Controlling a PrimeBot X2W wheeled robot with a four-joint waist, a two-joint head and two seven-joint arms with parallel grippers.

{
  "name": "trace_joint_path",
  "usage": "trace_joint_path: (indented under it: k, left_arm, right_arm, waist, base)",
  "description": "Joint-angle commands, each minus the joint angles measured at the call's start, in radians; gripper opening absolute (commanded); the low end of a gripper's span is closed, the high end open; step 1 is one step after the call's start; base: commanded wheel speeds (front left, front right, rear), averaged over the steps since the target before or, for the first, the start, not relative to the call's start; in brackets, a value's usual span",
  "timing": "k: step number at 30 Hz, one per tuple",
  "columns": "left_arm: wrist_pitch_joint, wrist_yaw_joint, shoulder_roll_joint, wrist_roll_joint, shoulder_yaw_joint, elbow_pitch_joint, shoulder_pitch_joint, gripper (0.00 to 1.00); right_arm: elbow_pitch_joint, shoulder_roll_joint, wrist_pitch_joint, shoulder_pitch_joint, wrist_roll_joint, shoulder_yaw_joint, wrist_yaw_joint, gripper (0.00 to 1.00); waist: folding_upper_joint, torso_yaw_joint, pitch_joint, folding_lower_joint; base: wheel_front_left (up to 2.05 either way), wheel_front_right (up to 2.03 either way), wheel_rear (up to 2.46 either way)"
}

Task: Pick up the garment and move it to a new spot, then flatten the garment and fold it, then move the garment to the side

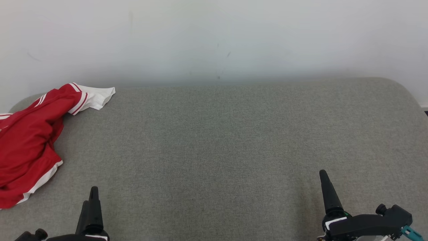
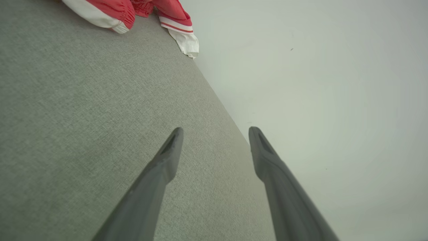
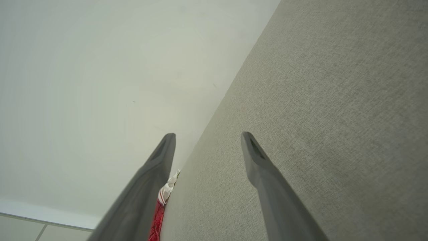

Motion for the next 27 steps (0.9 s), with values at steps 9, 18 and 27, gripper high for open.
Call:
trace_joint_path:
  k: [9,18,27]
  left_arm:
    - [-0.034,0.021,0.004,0.202,-0.018,-0.029,0.006,1.00]
    - [-0.064,0.027,0.012,0.354,-0.039,-0.031,0.014,1.00]
    - [-0.088,0.028,0.019,0.458,-0.047,-0.035,0.020,1.00]
  right_arm:
    - [-0.035,-0.001,-0.034,0.004,-0.172,0.013,-0.001,1.00]
    - [-0.043,-0.001,-0.063,0.012,-0.314,0.033,-0.001,1.00]
    - [-0.054,-0.001,-0.087,0.020,-0.415,0.045,-0.001,1.00]
  waist:
    - [0.0000,0.001,-0.001,0.0000]
    - [0.0000,0.003,0.000,0.0000]
    - [0.0000,0.006,0.000,0.0000]
  base:
    - [0.00,0.00,0.00]
    - [0.00,0.00,0.00]
    - [0.00,0.00,0.00]
